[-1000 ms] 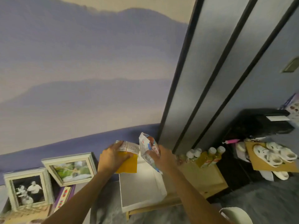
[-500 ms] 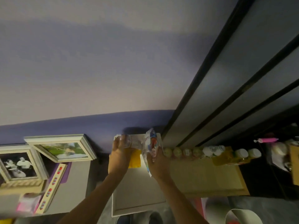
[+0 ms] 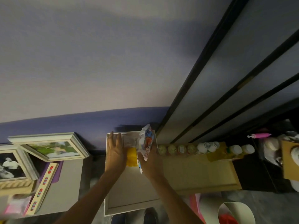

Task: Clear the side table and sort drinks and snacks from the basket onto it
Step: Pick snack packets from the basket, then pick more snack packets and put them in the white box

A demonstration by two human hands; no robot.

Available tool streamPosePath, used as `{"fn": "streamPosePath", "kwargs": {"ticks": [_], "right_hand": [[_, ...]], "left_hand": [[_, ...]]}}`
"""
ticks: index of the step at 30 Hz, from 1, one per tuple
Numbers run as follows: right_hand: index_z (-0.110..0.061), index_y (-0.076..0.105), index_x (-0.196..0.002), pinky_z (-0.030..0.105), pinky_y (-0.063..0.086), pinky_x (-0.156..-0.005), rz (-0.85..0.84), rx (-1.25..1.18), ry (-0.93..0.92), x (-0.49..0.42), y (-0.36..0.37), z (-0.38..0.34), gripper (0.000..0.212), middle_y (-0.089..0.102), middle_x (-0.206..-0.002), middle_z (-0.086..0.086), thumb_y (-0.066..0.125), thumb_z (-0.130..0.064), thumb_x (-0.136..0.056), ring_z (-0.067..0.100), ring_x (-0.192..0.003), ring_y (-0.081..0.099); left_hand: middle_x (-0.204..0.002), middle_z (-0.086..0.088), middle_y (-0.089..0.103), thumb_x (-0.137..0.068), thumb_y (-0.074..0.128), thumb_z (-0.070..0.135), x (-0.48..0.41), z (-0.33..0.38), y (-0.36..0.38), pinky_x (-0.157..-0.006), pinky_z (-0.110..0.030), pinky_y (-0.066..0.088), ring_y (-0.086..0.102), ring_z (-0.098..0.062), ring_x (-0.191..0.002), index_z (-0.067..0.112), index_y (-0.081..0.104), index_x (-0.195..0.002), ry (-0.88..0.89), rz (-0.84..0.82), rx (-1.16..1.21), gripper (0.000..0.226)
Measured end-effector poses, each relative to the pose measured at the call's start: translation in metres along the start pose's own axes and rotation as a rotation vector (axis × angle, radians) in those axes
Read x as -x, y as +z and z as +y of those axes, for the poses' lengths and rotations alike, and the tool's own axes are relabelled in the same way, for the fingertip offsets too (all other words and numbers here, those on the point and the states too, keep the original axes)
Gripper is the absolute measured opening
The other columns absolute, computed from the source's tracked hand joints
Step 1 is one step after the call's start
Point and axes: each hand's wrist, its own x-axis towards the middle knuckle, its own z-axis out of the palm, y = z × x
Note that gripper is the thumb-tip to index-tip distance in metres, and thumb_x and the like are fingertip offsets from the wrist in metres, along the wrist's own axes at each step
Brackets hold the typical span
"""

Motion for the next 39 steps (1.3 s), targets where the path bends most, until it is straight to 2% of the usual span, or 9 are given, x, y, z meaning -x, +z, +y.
{"fn": "streamPosePath", "kwargs": {"ticks": [2, 4, 9, 12, 14, 16, 21, 28, 39], "right_hand": [[-0.014, 0.043, -0.158, -0.006, 0.041, -0.078, 0.023, 0.0, -0.035, 0.004, -0.016, -0.013, 0.076, 0.07, -0.136, 0.003, 0.069, -0.054, -0.099, 0.016, -0.11, 0.073], [-0.017, 0.043, -0.156, -0.003, 0.044, -0.074, 0.06, 0.059, -0.1, 0.007, -0.03, -0.027, 0.081, 0.07, -0.133, 0.001, 0.062, -0.068, -0.096, 0.013, -0.103, 0.073], [-0.029, 0.033, -0.154, 0.025, 0.059, -0.098, 0.061, 0.197, -0.197, 0.015, -0.074, -0.065, 0.093, 0.056, -0.146, -0.008, 0.055, -0.087, -0.085, 0.012, -0.122, 0.063], [-0.024, 0.017, -0.168, 0.035, 0.043, -0.12, -0.005, 0.244, -0.236, 0.024, -0.104, -0.097, 0.108, 0.03, -0.174, -0.001, 0.058, -0.084, -0.088, 0.023, -0.154, 0.04], [-0.024, 0.01, -0.171, 0.041, 0.031, -0.127, -0.061, 0.269, -0.297, 0.034, -0.124, -0.118, 0.108, 0.012, -0.18, -0.002, 0.061, -0.077, -0.092, 0.026, -0.164, 0.02], [-0.026, 0.007, -0.172, 0.045, 0.028, -0.129, -0.086, 0.306, -0.364, 0.046, -0.142, -0.14, 0.109, 0.005, -0.181, -0.003, 0.059, -0.078, -0.092, 0.026, -0.166, 0.012], [-0.024, 0.005, -0.173, 0.048, 0.026, -0.129, -0.084, 0.373, -0.542, 0.082, -0.178, -0.197, 0.113, 0.002, -0.181, -0.002, 0.054, -0.085, -0.091, 0.024, -0.166, 0.008], [-0.012, 0.015, -0.171, 0.043, 0.027, -0.129, -0.134, 0.384, -0.802, 0.163, -0.199, -0.263, 0.111, 0.016, -0.179, 0.007, 0.056, -0.08, -0.093, 0.026, -0.164, 0.02], [-0.013, 0.016, -0.171, 0.047, 0.032, -0.126, -0.363, 0.395, -1.105, 0.333, -0.116, -0.342, 0.112, 0.019, -0.178, 0.009, 0.052, -0.084, -0.092, 0.029, -0.162, 0.026]], "left_hand": [[-0.174, 0.0, 0.003, -0.106, 0.052, 0.044, -0.004, 0.011, -0.012, -0.121, -0.055, 0.028, 0.008, -0.032, -0.16, 0.029, 0.02, -0.164, 0.043, -0.019, -0.084, 0.068], [-0.175, 0.002, 0.002, -0.105, 0.046, 0.051, -0.005, 0.022, -0.033, -0.122, -0.057, 0.033, 0.013, -0.03, -0.16, 0.03, 0.02, -0.164, 0.046, -0.047, -0.042, 0.068], [-0.175, 0.003, 0.007, -0.101, 0.035, 0.065, -0.001, 0.033, -0.1, -0.121, -0.057, 0.035, 0.021, -0.028, -0.158, 0.035, 0.018, -0.165, 0.105, -0.072, -0.046, 0.072], [-0.174, 0.003, 0.015, -0.093, 0.028, 0.083, 0.01, 0.033, -0.149, -0.121, -0.057, 0.034, 0.024, -0.028, -0.157, 0.036, 0.022, -0.164, 0.127, -0.037, -0.05, 0.085], [-0.173, 0.005, 0.017, -0.086, 0.026, 0.09, 0.025, 0.034, -0.183, -0.121, -0.056, 0.033, 0.026, -0.026, -0.156, 0.036, 0.023, -0.164, 0.136, -0.017, -0.054, 0.094], [-0.173, 0.007, 0.018, -0.087, 0.028, 0.089, 0.046, 0.038, -0.217, -0.121, -0.056, 0.033, 0.032, -0.027, -0.153, 0.035, 0.024, -0.163, 0.152, 0.025, -0.055, 0.094], [-0.17, 0.005, 0.024, -0.094, 0.032, 0.084, 0.108, 0.046, -0.293, -0.122, -0.055, 0.03, 0.03, -0.022, -0.154, 0.035, 0.026, -0.162, 0.175, 0.231, -0.138, 0.084], [-0.17, -0.001, 0.025, -0.093, 0.03, 0.084, 0.248, 0.043, -0.377, -0.122, -0.057, 0.026, 0.028, -0.026, -0.154, 0.031, 0.025, -0.162, 0.014, 0.495, -0.355, 0.087], [-0.17, -0.004, 0.024, -0.091, 0.027, 0.088, 0.473, -0.016, -0.468, -0.122, -0.057, 0.03, 0.033, -0.029, -0.152, 0.029, 0.026, -0.161, -0.304, 0.716, -0.421, 0.092]]}}
